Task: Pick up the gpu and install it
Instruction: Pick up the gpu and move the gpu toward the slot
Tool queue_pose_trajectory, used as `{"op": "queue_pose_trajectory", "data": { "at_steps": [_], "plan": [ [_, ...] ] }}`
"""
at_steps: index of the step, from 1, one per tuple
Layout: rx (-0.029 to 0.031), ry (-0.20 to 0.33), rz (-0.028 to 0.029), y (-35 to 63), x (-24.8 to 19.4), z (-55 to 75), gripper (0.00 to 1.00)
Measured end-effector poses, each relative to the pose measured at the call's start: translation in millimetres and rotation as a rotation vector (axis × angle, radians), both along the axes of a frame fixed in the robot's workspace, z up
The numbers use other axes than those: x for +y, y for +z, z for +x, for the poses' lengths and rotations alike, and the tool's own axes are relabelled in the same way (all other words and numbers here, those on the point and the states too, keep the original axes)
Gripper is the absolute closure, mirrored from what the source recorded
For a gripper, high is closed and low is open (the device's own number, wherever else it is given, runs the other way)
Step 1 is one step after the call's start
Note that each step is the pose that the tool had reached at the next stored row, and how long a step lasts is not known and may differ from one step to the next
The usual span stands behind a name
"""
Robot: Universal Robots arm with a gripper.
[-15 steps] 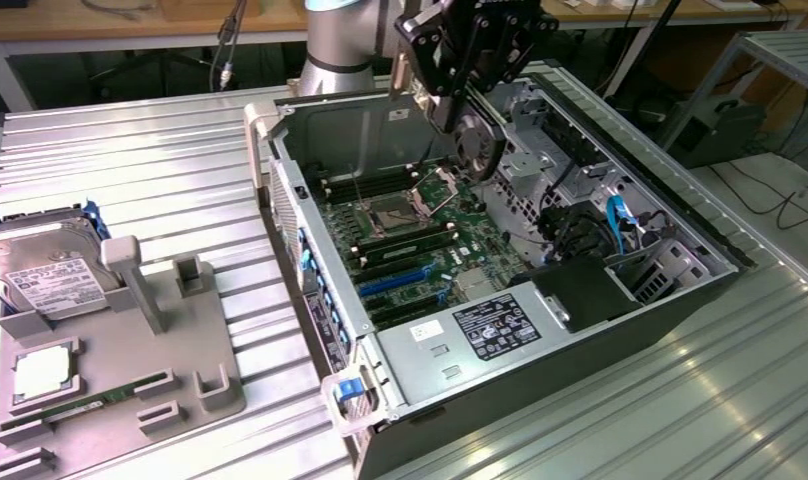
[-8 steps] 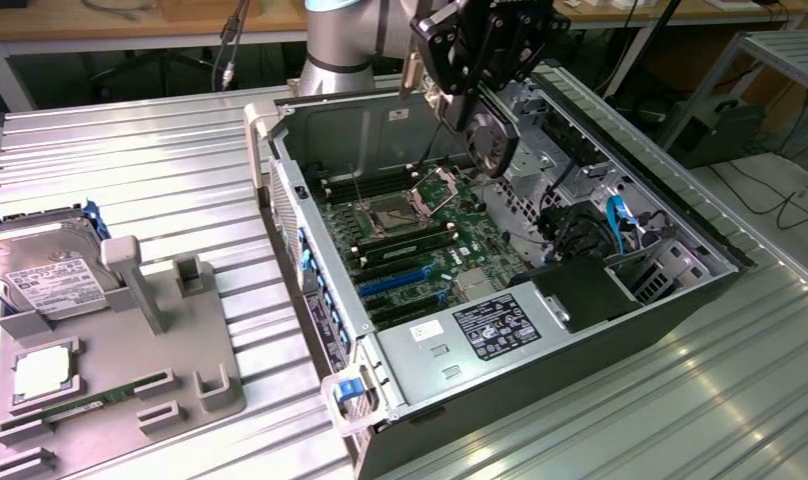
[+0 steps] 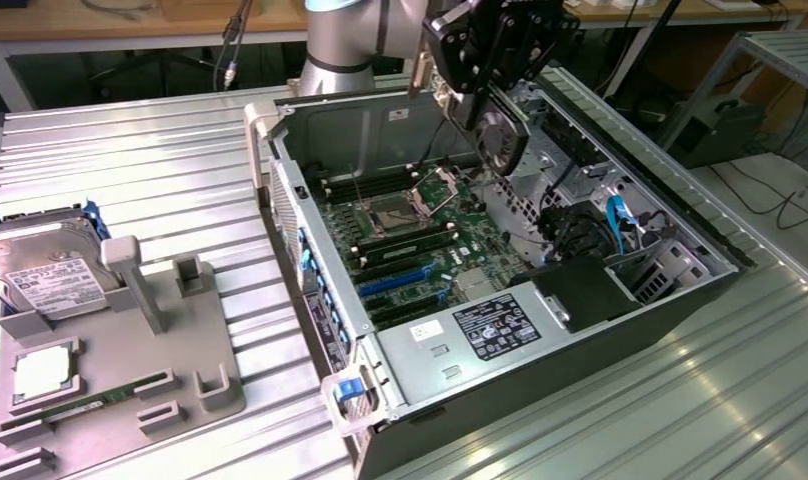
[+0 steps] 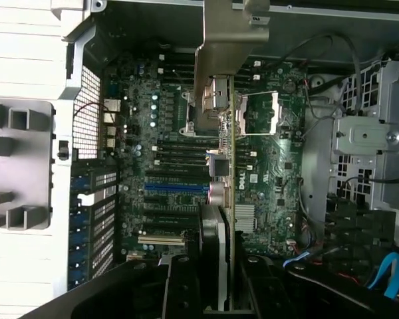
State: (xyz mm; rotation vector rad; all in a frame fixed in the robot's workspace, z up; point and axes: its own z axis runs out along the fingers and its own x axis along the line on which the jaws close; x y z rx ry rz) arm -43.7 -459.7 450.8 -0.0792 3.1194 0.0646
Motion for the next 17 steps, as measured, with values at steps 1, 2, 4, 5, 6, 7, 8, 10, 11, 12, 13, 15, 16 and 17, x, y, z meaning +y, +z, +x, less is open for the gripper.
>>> {"op": "queue_pose_trajectory", "data": {
  "at_steps": [1, 2, 4, 5, 6, 7, 8, 10, 11, 12, 13, 15, 16, 17],
  "plan": [
    [0.0, 0.0, 0.0, 0.0, 0.0, 1.7, 0.72],
    [0.0, 0.0, -0.0001, 0.0, 0.1, 3.8, 0.72],
    [0.0001, -0.001, -0.0002, 0.0, 0.2, 9.0, 0.72],
    [0.0, -0.002, 0.0, -0.1, 0.2, 11.0, 0.72],
    [-0.0001, -0.003, -0.0001, -0.1, 0.2, 14.0, 0.72],
    [0.0, -0.003, -0.0002, -0.1, 0.3, 16.8, 0.72],
    [0.0001, -0.004, -0.0003, -0.1, 0.4, 20.0, 0.72],
    [0.0, -0.004, -0.0002, -0.1, 0.9, 26.3, 0.72],
    [0.0, -0.004, -0.0003, -0.1, 0.9, 26.4, 0.72],
    [0.0, -0.004, -0.0002, -0.1, 0.9, 26.3, 0.72],
    [0.0, -0.004, -0.0002, -0.1, 0.9, 26.4, 0.72],
    [0.0, -0.004, -0.0002, -0.1, 0.9, 26.4, 0.72],
    [0.0, -0.004, -0.0002, -0.1, 0.9, 26.4, 0.72],
    [0.0, -0.004, -0.0002, -0.1, 0.9, 26.4, 0.72]
  ]
}}
